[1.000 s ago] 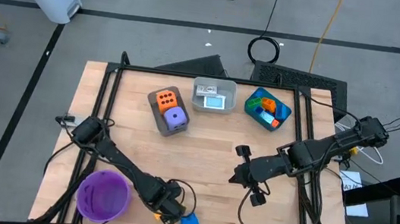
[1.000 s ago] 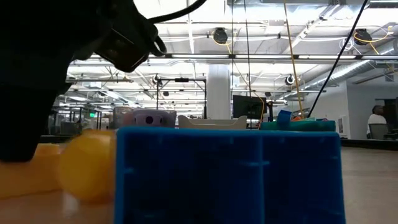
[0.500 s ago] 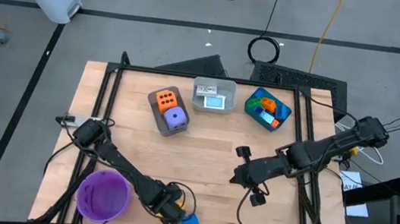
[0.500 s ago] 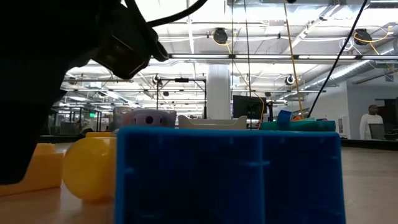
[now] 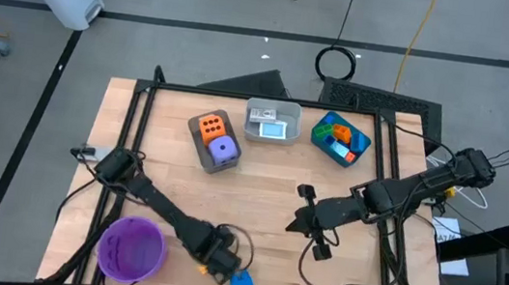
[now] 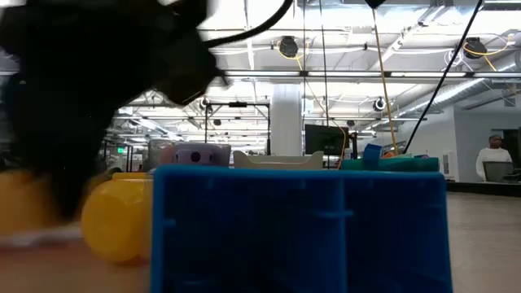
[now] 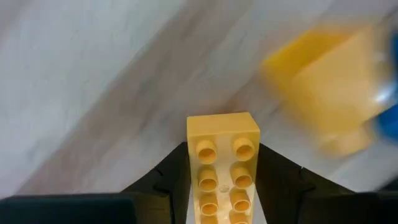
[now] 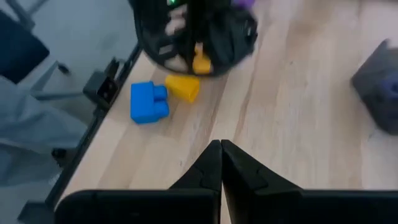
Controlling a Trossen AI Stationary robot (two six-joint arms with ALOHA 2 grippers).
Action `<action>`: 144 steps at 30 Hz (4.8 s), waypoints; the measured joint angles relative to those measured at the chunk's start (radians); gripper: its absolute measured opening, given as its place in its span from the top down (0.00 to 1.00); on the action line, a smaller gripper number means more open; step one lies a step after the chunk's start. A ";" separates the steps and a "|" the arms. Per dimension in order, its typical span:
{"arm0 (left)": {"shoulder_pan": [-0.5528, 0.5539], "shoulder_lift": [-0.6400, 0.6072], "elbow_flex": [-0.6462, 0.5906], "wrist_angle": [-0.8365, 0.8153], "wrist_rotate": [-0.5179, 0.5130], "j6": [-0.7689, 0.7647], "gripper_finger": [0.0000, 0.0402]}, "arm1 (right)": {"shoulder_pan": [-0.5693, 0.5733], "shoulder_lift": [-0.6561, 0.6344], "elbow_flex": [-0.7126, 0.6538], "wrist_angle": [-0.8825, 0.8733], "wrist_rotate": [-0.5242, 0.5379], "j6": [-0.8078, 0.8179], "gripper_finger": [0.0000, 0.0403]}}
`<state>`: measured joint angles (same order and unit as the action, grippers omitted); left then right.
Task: Pick & Place Toys
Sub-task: Put the yellow game piece into the blue bin
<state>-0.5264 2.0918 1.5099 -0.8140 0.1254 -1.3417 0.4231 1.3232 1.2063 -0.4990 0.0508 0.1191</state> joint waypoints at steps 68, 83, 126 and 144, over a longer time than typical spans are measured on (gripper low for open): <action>0.425 -0.437 0.005 0.898 -0.219 0.846 0.64 | -0.563 -0.284 -0.398 1.103 -0.368 0.546 0.47; 0.482 -0.437 0.004 0.957 -0.192 0.819 0.64 | -0.553 -0.278 -0.464 1.282 -0.392 0.603 0.47; 0.533 -0.431 0.006 0.906 -0.106 0.737 0.64 | -0.546 -0.278 -0.466 1.255 -0.386 0.580 0.51; 0.533 -0.404 0.005 0.860 -0.084 0.689 0.64 | -0.547 -0.279 -0.465 1.189 -0.370 0.566 0.65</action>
<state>0.0067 1.6876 1.5154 0.0465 0.0409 -0.6531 -0.1242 1.0443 0.7410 0.6902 -0.3187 0.6853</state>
